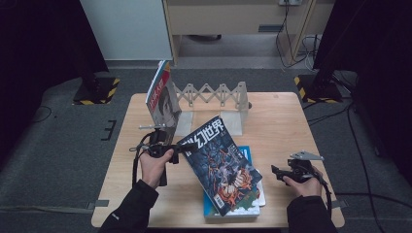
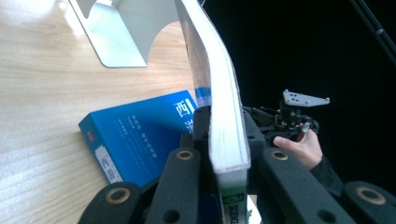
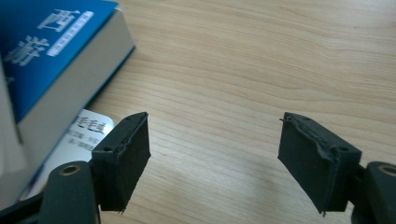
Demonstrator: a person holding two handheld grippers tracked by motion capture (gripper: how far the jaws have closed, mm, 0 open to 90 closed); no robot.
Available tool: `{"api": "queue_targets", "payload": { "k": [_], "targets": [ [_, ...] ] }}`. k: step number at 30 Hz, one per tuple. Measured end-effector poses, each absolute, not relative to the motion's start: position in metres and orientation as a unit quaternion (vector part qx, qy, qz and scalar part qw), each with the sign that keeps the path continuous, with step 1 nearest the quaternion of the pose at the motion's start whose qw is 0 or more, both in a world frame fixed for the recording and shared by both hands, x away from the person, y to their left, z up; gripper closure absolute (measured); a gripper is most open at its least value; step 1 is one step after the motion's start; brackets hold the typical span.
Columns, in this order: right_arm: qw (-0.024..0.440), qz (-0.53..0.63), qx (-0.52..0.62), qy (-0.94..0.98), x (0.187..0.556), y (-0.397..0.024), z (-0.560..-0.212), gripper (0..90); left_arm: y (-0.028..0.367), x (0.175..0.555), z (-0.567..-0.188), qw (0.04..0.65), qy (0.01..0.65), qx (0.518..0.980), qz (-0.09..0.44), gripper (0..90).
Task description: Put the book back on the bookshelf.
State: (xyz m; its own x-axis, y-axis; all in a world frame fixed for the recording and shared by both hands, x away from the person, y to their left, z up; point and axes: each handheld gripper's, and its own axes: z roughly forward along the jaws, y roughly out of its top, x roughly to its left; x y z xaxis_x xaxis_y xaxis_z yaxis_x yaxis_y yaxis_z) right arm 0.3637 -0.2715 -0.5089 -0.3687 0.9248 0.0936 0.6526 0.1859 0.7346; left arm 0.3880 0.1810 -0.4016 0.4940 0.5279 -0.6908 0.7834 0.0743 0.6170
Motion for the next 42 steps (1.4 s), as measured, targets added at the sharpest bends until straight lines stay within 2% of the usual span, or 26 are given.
{"api": "queue_targets", "payload": {
  "k": [12, 32, 42],
  "targets": [
    [0.187, 0.328, 0.532, 0.758, 0.369, -0.279, -0.517, 23.7, 0.178, 0.389, -0.372, 0.562, 0.467, 0.675, -0.100, 81.8],
    [0.180, 0.312, 0.537, 0.763, 0.374, -0.284, -0.528, 17.7, 0.190, 0.388, -0.302, 0.566, 0.454, 0.687, 0.048, 81.8],
    [0.192, 0.311, 0.523, 0.770, 0.374, -0.281, -0.533, 8.3, 0.214, 0.389, -0.281, 0.571, 0.469, 0.668, 0.089, 81.9]
  ]
}}
